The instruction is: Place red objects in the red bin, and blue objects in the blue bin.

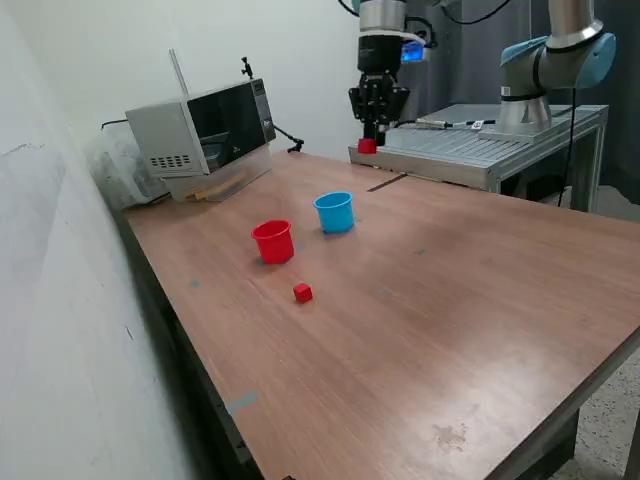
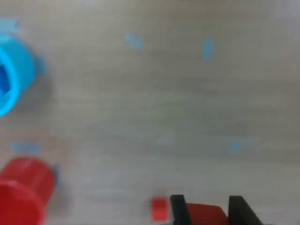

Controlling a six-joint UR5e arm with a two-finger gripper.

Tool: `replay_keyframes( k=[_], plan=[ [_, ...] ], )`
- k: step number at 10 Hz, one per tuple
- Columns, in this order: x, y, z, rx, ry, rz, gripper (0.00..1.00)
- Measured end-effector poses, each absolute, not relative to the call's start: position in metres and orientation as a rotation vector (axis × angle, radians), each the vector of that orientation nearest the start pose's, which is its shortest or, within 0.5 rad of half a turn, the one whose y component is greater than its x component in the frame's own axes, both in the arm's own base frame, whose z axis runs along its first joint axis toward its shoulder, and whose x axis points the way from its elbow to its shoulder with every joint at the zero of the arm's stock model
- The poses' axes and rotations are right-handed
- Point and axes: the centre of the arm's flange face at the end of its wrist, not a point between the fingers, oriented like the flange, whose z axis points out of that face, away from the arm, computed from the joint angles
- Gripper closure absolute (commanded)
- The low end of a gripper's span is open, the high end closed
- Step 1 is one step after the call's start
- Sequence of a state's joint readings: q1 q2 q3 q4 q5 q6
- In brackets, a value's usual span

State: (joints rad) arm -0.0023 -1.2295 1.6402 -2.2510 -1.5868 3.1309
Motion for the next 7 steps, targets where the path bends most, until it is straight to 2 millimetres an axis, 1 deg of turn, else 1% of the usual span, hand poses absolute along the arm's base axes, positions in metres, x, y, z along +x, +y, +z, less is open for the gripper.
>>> replay_keyframes(
  k=[1, 2, 4, 5, 7],
  plan=[
    [-0.647, -0.106, 0.336, -2.297, 2.373, 0.359, 1.0],
    [-0.669, -0.08, 0.331, -2.251, 2.415, 0.372, 1.0],
    [-0.71, -0.035, 0.314, -2.17, 2.473, 0.392, 1.0],
    [-0.726, -0.018, 0.302, -2.137, 2.487, 0.396, 1.0],
    [-0.75, 0.009, 0.277, -2.086, 2.507, 0.392, 1.0]
  ],
)
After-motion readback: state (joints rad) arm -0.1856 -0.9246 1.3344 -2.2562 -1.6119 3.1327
